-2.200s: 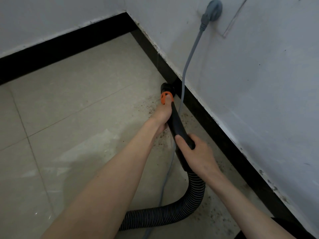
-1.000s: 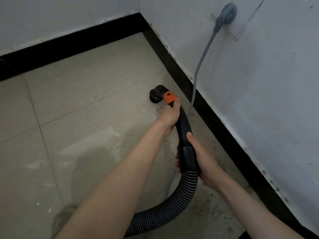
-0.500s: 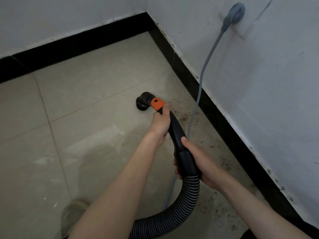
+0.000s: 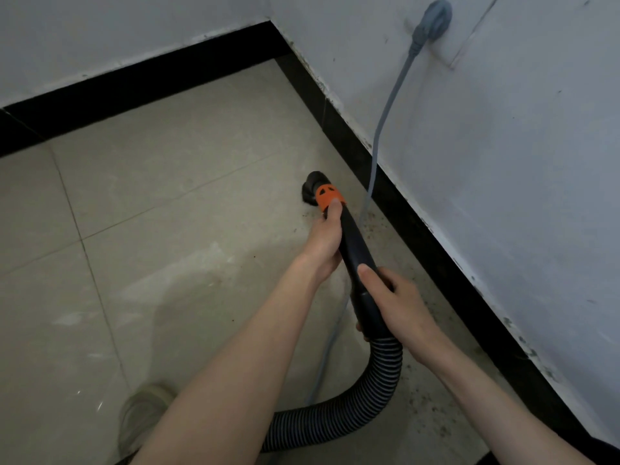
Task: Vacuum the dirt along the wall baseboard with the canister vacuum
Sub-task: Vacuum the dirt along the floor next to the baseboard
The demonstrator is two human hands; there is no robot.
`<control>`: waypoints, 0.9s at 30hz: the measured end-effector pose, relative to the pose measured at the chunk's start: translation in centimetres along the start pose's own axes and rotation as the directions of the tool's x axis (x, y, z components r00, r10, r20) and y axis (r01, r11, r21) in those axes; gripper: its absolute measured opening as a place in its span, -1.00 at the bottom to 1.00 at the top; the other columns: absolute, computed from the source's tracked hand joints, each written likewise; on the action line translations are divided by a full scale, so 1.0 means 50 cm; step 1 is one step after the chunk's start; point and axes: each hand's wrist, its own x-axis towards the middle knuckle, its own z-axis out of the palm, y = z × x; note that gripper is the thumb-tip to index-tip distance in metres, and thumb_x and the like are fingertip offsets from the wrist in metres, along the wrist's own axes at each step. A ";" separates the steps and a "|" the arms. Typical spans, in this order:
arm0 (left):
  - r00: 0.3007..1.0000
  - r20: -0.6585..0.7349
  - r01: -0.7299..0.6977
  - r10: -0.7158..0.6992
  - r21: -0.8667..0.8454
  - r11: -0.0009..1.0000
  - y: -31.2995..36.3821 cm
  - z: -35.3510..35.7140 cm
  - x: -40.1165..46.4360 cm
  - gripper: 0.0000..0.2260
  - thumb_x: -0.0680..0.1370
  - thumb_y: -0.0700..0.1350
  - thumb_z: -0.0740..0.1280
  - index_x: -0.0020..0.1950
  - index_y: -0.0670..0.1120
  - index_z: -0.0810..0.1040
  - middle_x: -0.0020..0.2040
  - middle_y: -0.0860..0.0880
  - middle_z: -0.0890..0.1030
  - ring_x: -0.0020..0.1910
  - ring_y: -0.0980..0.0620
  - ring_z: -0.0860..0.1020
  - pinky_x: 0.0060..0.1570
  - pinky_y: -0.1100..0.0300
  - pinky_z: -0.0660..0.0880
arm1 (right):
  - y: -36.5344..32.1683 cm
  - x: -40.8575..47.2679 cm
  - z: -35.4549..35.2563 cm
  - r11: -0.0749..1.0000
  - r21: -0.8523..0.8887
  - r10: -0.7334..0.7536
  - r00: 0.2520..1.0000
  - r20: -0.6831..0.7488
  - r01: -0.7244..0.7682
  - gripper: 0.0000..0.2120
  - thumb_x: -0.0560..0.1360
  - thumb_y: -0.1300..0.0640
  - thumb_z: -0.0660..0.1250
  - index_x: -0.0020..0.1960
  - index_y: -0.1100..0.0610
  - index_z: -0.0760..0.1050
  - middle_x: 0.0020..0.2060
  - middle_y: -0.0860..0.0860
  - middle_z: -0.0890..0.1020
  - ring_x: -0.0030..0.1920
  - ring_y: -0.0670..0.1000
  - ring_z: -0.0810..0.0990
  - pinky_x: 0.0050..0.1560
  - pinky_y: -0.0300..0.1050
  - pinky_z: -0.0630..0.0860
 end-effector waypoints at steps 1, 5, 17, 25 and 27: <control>1.000 0.021 0.009 -0.009 0.010 1.000 -0.001 0.011 0.001 -0.67 0.63 0.12 0.13 0.12 -0.14 0.40 -0.14 -0.08 0.53 -0.21 0.01 0.54 -0.37 0.20 0.50 | 0.001 -0.001 -0.005 1.000 -0.003 -0.002 1.000 -0.028 0.002 -0.75 0.55 -0.16 0.25 -0.12 -0.01 0.53 -0.29 0.08 0.66 -0.29 0.14 0.68 -0.19 0.16 0.63; 0.995 0.090 0.048 -0.050 0.020 0.999 0.002 0.047 0.010 -0.66 0.62 0.13 0.13 0.09 -0.15 0.43 -0.15 -0.08 0.53 -0.24 0.02 0.54 -0.44 0.27 0.50 | 0.001 0.002 -0.020 1.000 0.008 -0.009 0.992 -0.124 0.010 -0.71 0.55 -0.17 0.26 -0.18 0.03 0.51 -0.34 0.10 0.64 -0.29 0.20 0.67 -0.20 0.24 0.61; 0.990 0.134 0.043 -0.054 0.077 0.996 0.014 0.058 0.012 -0.54 0.63 0.12 0.12 0.30 -0.24 0.39 -0.18 -0.06 0.51 -0.28 0.04 0.51 -0.47 0.29 0.47 | 0.003 0.009 -0.015 1.000 0.002 -0.029 0.988 -0.153 0.030 -0.64 0.51 -0.21 0.25 -0.21 0.07 0.51 -0.31 0.25 0.63 -0.29 0.30 0.64 -0.24 0.32 0.58; 0.998 -0.047 -0.035 0.037 0.047 0.998 -0.024 -0.027 -0.022 -0.69 0.63 0.10 0.12 0.02 -0.14 0.45 -0.19 -0.06 0.53 -0.26 0.03 0.53 -0.38 0.25 0.48 | 0.020 -0.026 0.013 0.999 0.020 0.024 0.999 0.041 -0.025 -0.71 0.54 -0.12 0.27 -0.19 0.07 0.55 -0.33 0.10 0.66 -0.27 0.20 0.67 -0.16 0.19 0.60; 0.994 -0.098 -0.045 0.048 0.037 0.998 -0.031 -0.048 -0.034 -0.68 0.63 0.09 0.13 0.07 -0.17 0.44 -0.20 -0.06 0.50 -0.27 0.03 0.51 -0.35 0.21 0.46 | 0.022 -0.033 0.023 0.999 0.031 0.034 0.996 0.087 -0.037 -0.72 0.54 -0.11 0.28 -0.19 0.06 0.56 -0.38 0.05 0.65 -0.33 0.14 0.66 -0.23 0.10 0.59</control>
